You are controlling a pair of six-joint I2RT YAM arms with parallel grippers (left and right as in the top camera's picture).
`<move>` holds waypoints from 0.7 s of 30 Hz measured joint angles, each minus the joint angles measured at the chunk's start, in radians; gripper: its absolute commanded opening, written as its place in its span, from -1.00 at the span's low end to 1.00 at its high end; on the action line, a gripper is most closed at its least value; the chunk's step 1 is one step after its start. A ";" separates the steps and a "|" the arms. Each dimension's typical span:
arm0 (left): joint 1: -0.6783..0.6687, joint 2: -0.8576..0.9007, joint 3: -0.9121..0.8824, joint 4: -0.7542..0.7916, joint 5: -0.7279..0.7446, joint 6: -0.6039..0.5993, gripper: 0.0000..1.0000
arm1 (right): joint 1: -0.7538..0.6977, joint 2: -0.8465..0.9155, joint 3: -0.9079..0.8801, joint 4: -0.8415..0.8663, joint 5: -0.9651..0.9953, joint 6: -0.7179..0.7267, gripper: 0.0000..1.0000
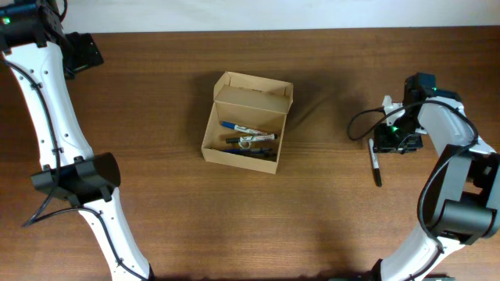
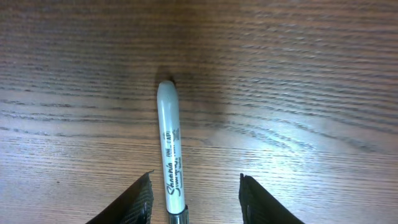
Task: Pack container
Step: 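Move the right gripper to the black Sharpie marker and grasp it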
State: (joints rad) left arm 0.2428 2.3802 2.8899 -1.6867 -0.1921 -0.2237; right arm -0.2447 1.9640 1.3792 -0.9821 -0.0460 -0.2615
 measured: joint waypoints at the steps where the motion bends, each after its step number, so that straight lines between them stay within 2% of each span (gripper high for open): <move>1: 0.000 0.000 0.000 0.000 0.000 0.000 1.00 | 0.005 0.000 -0.006 0.007 0.005 -0.001 -0.10; 11: 0.000 0.000 0.000 0.000 0.000 0.000 1.00 | 0.082 0.001 -0.058 0.098 0.099 0.009 -0.03; 18: 0.000 0.000 0.000 0.000 0.000 0.000 1.00 | 0.085 0.002 -0.059 0.107 0.129 0.047 -0.10; 21: 0.000 0.000 0.000 0.000 0.000 0.000 1.00 | 0.085 0.006 -0.076 0.109 0.133 0.051 -0.24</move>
State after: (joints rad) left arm 0.2428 2.3802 2.8899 -1.6867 -0.1921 -0.2237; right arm -0.1596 1.9697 1.3033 -0.8726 0.0872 -0.2108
